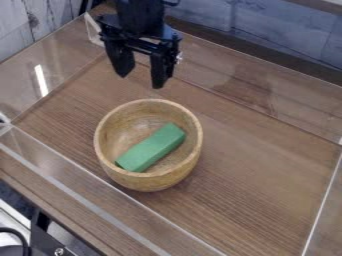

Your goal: Put green stick into wooden bowl

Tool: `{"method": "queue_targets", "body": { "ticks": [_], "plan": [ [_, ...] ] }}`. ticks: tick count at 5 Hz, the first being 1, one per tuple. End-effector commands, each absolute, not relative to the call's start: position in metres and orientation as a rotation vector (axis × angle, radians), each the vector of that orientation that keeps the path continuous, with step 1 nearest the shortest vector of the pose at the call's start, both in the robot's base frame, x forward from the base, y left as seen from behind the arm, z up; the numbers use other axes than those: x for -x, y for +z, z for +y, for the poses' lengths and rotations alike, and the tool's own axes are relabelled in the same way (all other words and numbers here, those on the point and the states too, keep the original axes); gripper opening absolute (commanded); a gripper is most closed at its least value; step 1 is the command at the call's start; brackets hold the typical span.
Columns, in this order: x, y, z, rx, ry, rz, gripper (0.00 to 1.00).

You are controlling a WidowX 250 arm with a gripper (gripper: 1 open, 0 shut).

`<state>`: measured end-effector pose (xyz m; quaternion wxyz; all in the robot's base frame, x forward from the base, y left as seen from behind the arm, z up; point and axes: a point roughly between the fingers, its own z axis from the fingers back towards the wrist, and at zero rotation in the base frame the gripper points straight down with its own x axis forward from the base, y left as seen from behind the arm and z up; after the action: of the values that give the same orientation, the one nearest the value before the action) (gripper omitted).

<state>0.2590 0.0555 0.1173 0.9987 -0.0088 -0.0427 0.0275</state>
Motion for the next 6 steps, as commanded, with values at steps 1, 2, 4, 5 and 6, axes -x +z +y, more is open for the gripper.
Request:
{"method": "queue_targets", "body": {
  "ticks": [1, 2, 4, 5, 6],
  "plan": [
    [-0.258, 0.124, 0.052, 0.011, 0.038, -0.125, 0.00],
    [-0.251, 0.120, 0.073, 0.010, 0.060, -0.122, 1.00],
    [-0.248, 0.123, 0.073, 0.032, 0.083, -0.120, 1.00],
    [-0.249, 0.127, 0.056, 0.037, 0.059, -0.118, 1.00],
    [-0.254, 0.113, 0.047, 0.032, 0.048, -0.111, 1.00]
  ]
}}
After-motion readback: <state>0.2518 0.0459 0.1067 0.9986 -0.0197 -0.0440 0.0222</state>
